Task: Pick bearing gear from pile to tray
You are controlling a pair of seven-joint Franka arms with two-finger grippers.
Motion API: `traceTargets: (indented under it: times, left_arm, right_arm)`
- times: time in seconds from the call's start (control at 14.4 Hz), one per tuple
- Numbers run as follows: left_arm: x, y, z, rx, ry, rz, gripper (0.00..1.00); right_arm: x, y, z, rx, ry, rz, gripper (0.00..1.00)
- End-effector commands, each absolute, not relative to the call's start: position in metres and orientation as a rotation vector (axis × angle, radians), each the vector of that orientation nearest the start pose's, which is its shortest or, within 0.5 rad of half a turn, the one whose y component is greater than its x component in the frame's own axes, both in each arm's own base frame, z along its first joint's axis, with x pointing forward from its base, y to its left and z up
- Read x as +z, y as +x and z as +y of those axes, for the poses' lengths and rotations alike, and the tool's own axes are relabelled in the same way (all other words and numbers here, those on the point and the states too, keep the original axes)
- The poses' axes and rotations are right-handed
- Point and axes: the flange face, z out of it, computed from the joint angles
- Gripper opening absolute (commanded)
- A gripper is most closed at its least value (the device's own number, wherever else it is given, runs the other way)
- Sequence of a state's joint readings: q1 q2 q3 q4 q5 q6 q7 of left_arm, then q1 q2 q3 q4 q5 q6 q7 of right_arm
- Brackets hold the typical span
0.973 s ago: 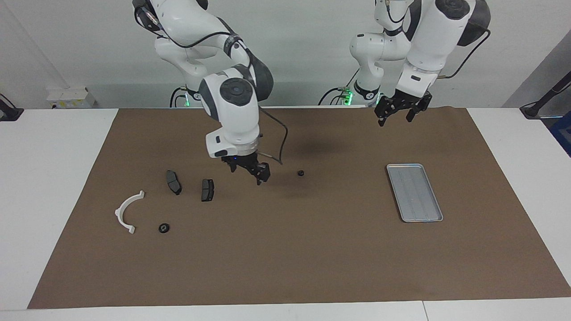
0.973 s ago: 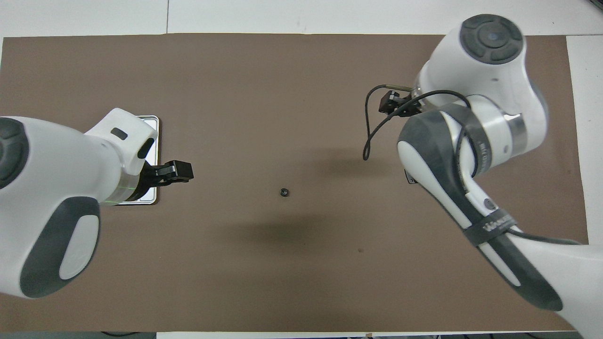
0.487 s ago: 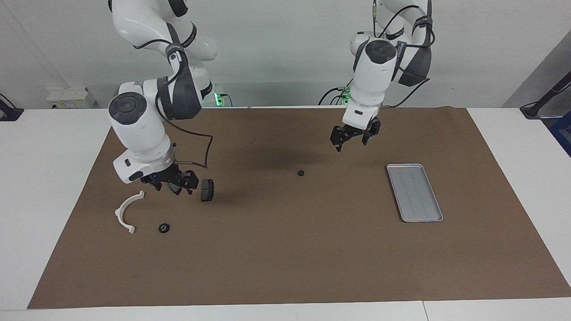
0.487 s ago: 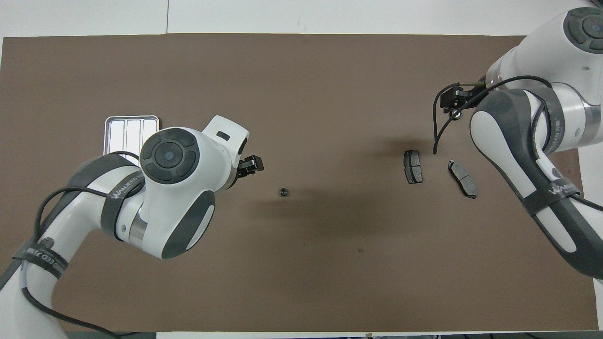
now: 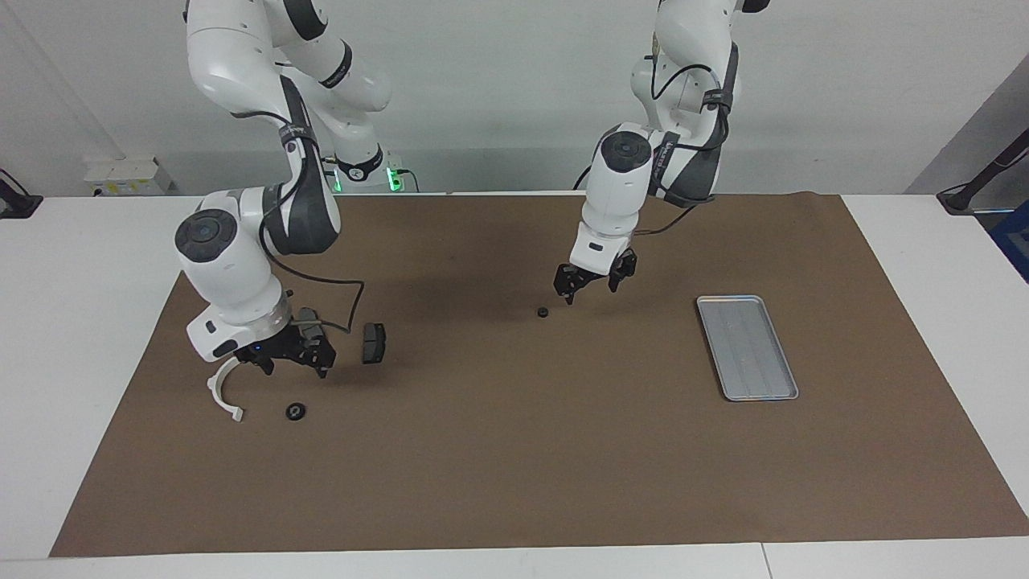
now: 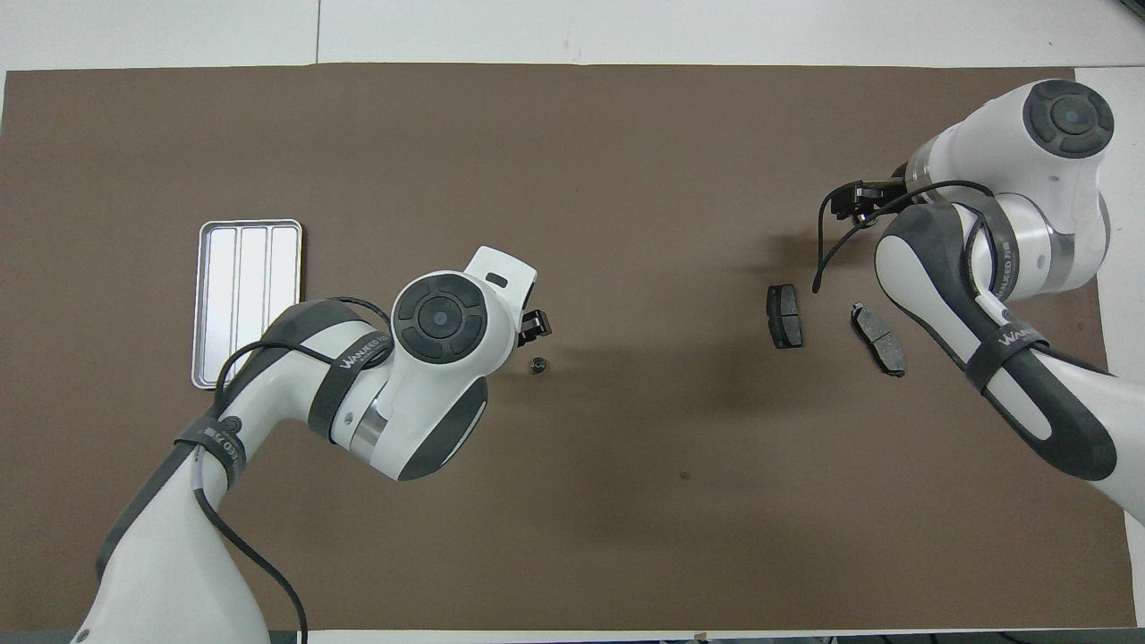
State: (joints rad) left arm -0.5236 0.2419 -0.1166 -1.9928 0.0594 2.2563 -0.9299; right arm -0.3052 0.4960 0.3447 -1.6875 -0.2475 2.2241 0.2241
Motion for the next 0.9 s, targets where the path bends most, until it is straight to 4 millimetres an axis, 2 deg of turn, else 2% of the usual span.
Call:
traceTargets:
  times: [0.0,0.42,0.56,0.76,0.83]
  left_arm:
    - [0.329,0.472,-0.375,-0.081,-3.113,-0.411,1.0]
    - [0.31,0.453,-0.382,-0.093,-3.132,-0.369,1.0]
    - [0.302,0.451,-0.384,-0.093,-3.137,-0.365,0.99]
    - [0.294,0.446,-0.394,-0.101,-3.151,-0.344,0.99]
    - [0.294,0.446,-0.395,-0.108,-3.157,-0.344,0.99]
  right_arm:
    - [0.304,0.685,-0.023,-0.164,-3.169,0.164,1.0]
    - [0.294,0.685,-0.018,-0.14,-3.143,0.43,0.98]
    - [0.293,0.685,-0.018,-0.138,-3.142,0.435,0.92]
    - [0.291,0.684,-0.019,-0.144,-3.139,0.437,0.89]
    - [0.29,0.684,-0.02,-0.142,-3.14,0.437,0.85]
